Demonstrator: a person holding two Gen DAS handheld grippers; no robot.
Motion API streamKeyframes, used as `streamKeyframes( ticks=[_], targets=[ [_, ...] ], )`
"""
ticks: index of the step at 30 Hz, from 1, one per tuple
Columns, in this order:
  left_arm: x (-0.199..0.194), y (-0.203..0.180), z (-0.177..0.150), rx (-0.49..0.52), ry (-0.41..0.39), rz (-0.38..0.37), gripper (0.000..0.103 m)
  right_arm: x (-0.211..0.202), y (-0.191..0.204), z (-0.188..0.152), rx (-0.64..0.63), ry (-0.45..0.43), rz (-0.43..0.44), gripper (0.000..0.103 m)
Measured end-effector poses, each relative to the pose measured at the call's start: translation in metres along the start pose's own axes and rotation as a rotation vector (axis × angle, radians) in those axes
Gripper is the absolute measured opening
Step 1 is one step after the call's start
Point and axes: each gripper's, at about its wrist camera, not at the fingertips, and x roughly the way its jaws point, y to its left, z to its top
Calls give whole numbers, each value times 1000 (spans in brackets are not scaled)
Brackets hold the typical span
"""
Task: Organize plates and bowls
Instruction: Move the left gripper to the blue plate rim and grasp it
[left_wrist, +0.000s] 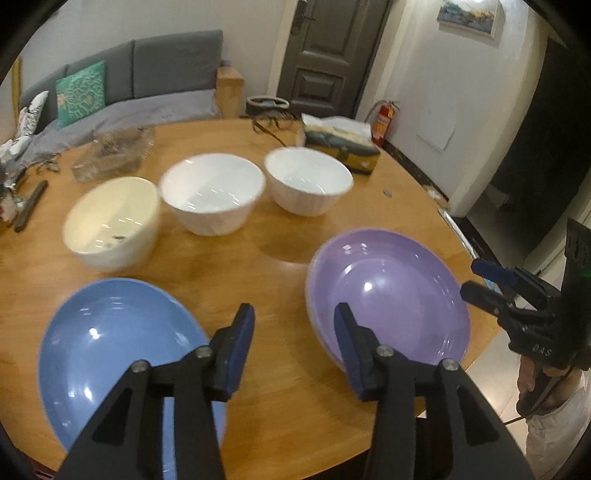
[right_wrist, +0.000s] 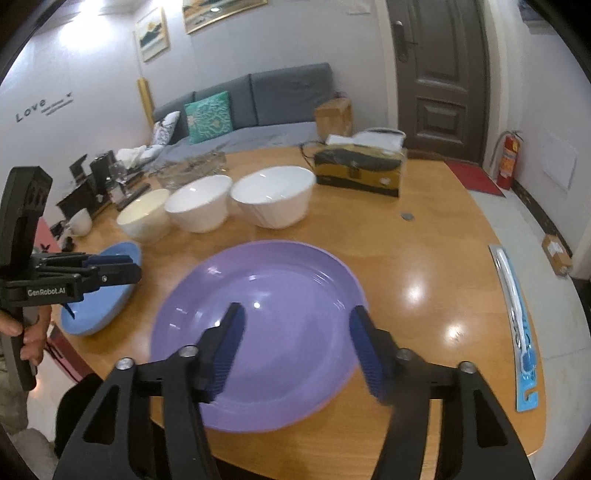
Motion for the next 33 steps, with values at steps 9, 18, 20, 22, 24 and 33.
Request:
streamKeyframes(
  ticks=[9, 18, 20, 22, 24, 33],
  targets=[
    [-52, 61, -8, -66, -95, 72, 62, 0, 65, 27, -118, -26, 80, 95],
    [-72, 144, -39, -197, -106, 151, 64, 32, 133, 46, -178, -1, 112, 96],
    [-69, 162, -47, -229, -96, 172, 64, 47, 145, 48, -179, 38, 178, 96],
    [-65, 175, -55, -264, -85, 169, 64, 60, 153, 47, -181, 76, 205, 95],
    [-62, 185, -64, -289, -74, 167, 63, 73, 161, 44, -196, 118, 223, 93],
    [-36, 207, -85, -344, -15, 140, 39, 131, 190, 25, -253, 329, 294, 62]
  ],
)
